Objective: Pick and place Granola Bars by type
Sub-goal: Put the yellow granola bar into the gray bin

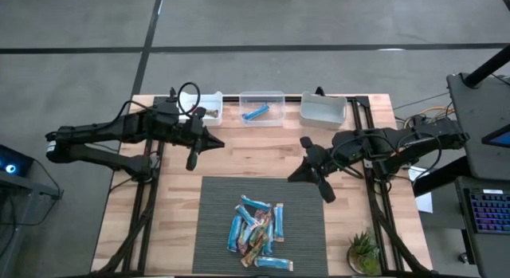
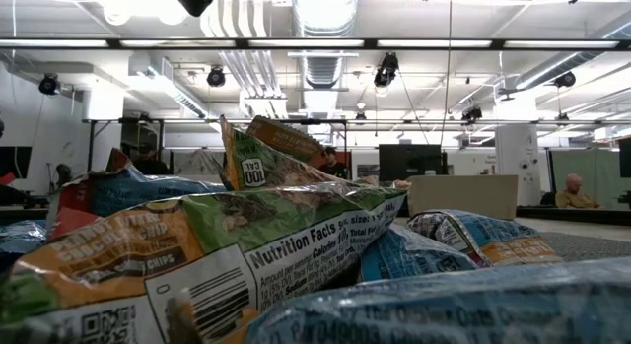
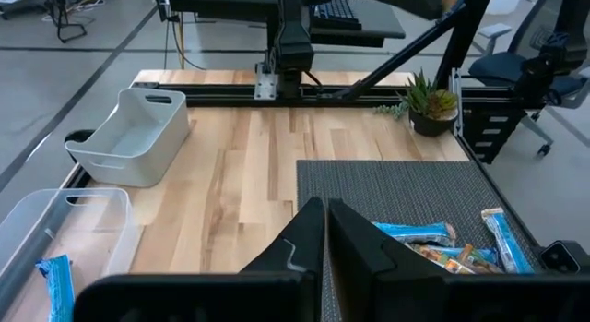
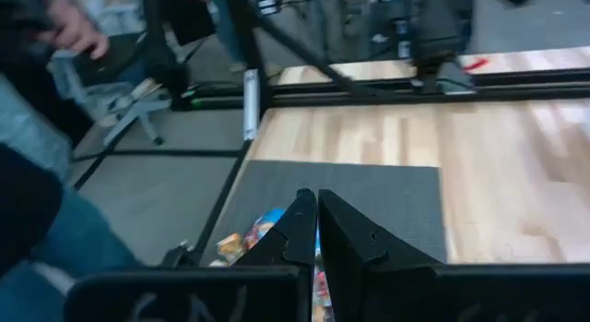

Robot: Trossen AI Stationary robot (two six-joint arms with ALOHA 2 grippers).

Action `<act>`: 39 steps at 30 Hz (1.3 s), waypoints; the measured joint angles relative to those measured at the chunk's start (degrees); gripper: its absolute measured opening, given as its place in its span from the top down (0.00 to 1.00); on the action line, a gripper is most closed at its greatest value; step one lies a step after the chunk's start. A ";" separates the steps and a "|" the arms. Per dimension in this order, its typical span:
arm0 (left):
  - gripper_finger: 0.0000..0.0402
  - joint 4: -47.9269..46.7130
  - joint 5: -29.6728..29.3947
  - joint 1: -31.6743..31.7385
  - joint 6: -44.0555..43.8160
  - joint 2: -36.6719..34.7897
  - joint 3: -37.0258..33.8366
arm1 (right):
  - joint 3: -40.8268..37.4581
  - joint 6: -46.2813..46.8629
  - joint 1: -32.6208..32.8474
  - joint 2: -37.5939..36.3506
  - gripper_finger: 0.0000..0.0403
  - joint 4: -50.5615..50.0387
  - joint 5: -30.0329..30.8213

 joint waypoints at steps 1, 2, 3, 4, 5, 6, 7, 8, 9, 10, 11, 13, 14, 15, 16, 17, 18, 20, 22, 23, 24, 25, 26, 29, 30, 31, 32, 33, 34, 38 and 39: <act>1.00 -0.03 0.00 0.02 0.00 0.00 0.00 | -0.09 -0.18 0.36 0.00 0.98 -0.02 -0.32; 1.00 -0.03 0.00 0.02 -0.02 0.00 0.00 | -0.18 -0.19 0.61 0.00 0.98 -0.01 -0.49; 1.00 -0.03 0.00 0.02 -0.02 0.00 0.00 | -0.25 -0.18 0.70 0.00 0.98 -0.03 -0.65; 1.00 -0.03 0.00 0.02 -0.02 0.00 0.00 | -0.27 -0.16 0.78 0.00 0.98 -0.16 -0.69; 1.00 -0.04 0.00 0.02 -0.04 0.00 0.00 | -0.27 -0.19 0.99 0.00 0.98 -0.52 -0.62; 1.00 -0.06 0.00 0.02 -0.04 0.00 0.00 | -0.24 -0.25 1.06 0.00 0.98 -1.30 -0.51; 1.00 -0.15 0.00 0.02 -0.05 0.00 0.00 | -0.22 -0.57 1.22 0.00 0.98 -1.99 -0.46; 1.00 -0.18 0.00 0.02 -0.07 0.00 0.00 | -0.22 -0.96 1.35 0.04 0.98 -2.41 -0.46; 1.00 -0.18 0.00 0.02 -0.07 0.00 0.00 | -0.22 -1.11 1.48 0.09 0.98 -2.80 -0.46; 1.00 -0.18 -0.02 0.02 -0.07 0.00 0.00 | -0.22 -1.26 1.75 0.20 0.98 -3.24 -0.51; 1.00 -0.18 0.00 0.02 -0.05 0.00 0.00 | -0.21 -1.43 1.79 0.43 0.98 -3.66 -0.54; 1.00 -0.18 0.00 0.02 0.49 0.00 0.00 | 0.40 -2.60 2.03 1.11 0.98 -5.73 -0.47; 1.00 -0.18 -0.01 0.02 1.10 0.00 0.00 | 1.07 -3.03 2.12 1.78 0.98 -6.89 -0.34; 1.00 -0.18 0.00 0.02 1.44 0.00 0.00 | 1.97 -3.33 2.12 2.57 0.98 -7.71 -0.28; 1.00 -0.18 -0.02 0.02 1.53 0.00 0.00 | 3.06 -3.47 2.12 3.40 0.98 -8.62 -0.28; 1.00 -0.19 0.00 0.02 1.55 0.01 0.00 | 4.26 -3.64 2.12 4.33 0.98 -9.85 -0.29; 1.00 -0.20 0.00 0.02 1.55 0.00 0.00 | 5.64 -3.93 2.12 5.33 0.98 -11.26 -0.29; 1.00 -0.22 0.00 0.02 1.65 0.01 0.00 | 8.78 -5.27 2.12 7.74 0.98 -13.61 -0.31; 1.00 -0.40 0.00 0.02 2.44 0.01 0.00 | 11.75 -7.24 2.12 10.21 0.98 -17.37 -0.28; 1.00 -0.70 0.00 0.02 3.18 0.00 0.00 | 13.22 -7.99 2.12 11.56 0.98 -19.13 -0.27; 1.00 -1.03 0.00 0.02 4.16 0.02 0.00 | 14.73 -8.81 2.12 12.75 0.98 -20.57 -0.27; 1.00 -1.23 0.00 0.02 5.09 0.02 0.00 | 16.13 -9.79 2.16 13.89 0.97 -22.33 -0.28; 1.00 -1.37 0.00 0.02 5.96 0.02 0.00 | 17.54 -10.88 2.25 15.07 0.97 -24.25 -0.29; 1.00 -1.43 0.00 0.02 6.93 0.01 0.00 | 21.43 -15.22 2.85 17.98 0.93 -28.61 -0.33; 1.00 -1.43 0.00 0.02 6.95 0.02 0.00 | 22.57 -16.36 3.03 18.92 0.91 -29.96 -0.35; 1.00 -1.43 0.00 0.02 6.93 0.02 0.00 | 23.57 -16.95 3.22 19.64 0.88 -30.55 -0.37; 1.00 -1.45 0.00 0.02 6.77 0.02 0.00 | 24.58 -17.31 3.28 20.37 0.85 -30.89 -0.41; 1.00 -1.47 0.02 0.02 6.37 0.01 0.00 | 25.47 -17.34 3.30 21.04 0.83 -31.44 -0.44; 1.00 -1.47 0.02 0.02 6.05 0.00 0.00 | 26.30 -17.32 3.29 21.57 0.80 -31.96 -0.44; 1.00 -1.53 0.04 0.02 5.85 -0.18 0.00 | 28.88 -18.20 3.47 23.41 0.68 -32.39 -0.28; 1.00 -1.56 0.06 0.02 5.96 -0.20 0.00 | 29.48 -18.63 3.62 23.74 0.65 -32.59 -0.30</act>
